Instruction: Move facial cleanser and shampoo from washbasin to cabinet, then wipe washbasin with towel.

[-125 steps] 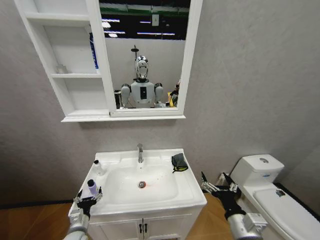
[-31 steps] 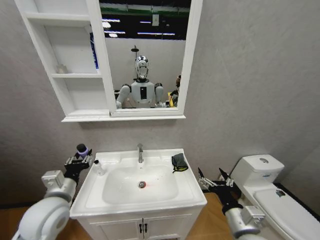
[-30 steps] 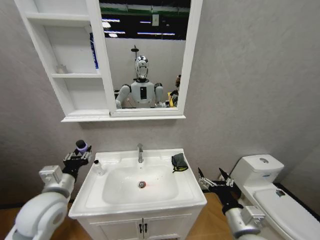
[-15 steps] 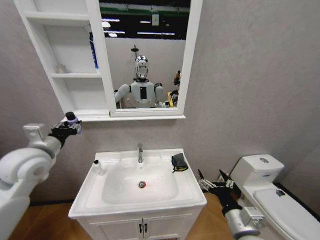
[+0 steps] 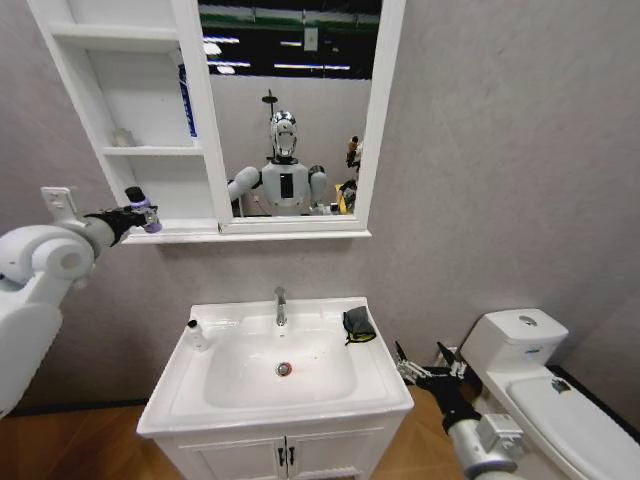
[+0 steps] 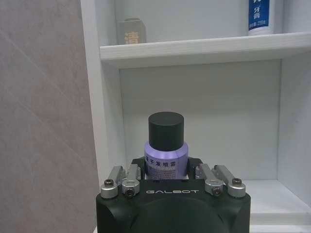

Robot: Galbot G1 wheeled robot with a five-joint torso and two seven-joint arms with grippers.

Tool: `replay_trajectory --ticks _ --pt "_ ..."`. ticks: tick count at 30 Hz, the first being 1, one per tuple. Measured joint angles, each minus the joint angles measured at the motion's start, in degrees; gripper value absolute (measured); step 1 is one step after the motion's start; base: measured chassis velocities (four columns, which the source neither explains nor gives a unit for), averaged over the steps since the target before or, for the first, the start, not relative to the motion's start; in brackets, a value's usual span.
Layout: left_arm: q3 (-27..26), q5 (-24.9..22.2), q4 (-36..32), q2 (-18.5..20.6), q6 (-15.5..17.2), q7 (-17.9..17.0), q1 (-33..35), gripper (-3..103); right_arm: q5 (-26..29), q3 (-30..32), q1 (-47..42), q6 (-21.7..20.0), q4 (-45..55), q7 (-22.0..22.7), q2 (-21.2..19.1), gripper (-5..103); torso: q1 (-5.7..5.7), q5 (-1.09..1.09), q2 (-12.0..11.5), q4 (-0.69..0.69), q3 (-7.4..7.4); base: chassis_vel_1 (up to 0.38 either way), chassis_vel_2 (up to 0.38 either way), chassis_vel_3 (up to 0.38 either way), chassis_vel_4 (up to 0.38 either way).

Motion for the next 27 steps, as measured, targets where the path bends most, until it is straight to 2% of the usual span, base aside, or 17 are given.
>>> replay_trajectory --ticks 8,19,27 --pt "8.5 2.26 8.7 -3.84 -0.16 2.51 -10.18 43 0.21 0.24 0.01 0.24 -0.33 0.12 0.02 100 0.0 0.02 0.0 -0.04 0.0 0.0 0.0 0.0 0.0" --pt "10.83 6.45 15.23 -6.77 0.46 4.02 -14.21 43 0.73 0.66 0.11 0.58 -1.12 0.29 0.0 100 -0.01 0.01 0.01 -0.02 0.0 0.0 0.0 0.0 0.0" --pt "10.98 7.75 15.93 -6.9 0.5 4.35 -14.38 43 0.73 0.65 0.29 0.71 -1.74 0.37 -0.08 100 -0.01 0.01 0.0 -0.02 -0.01 0.0 0.0 0.0 0.0"
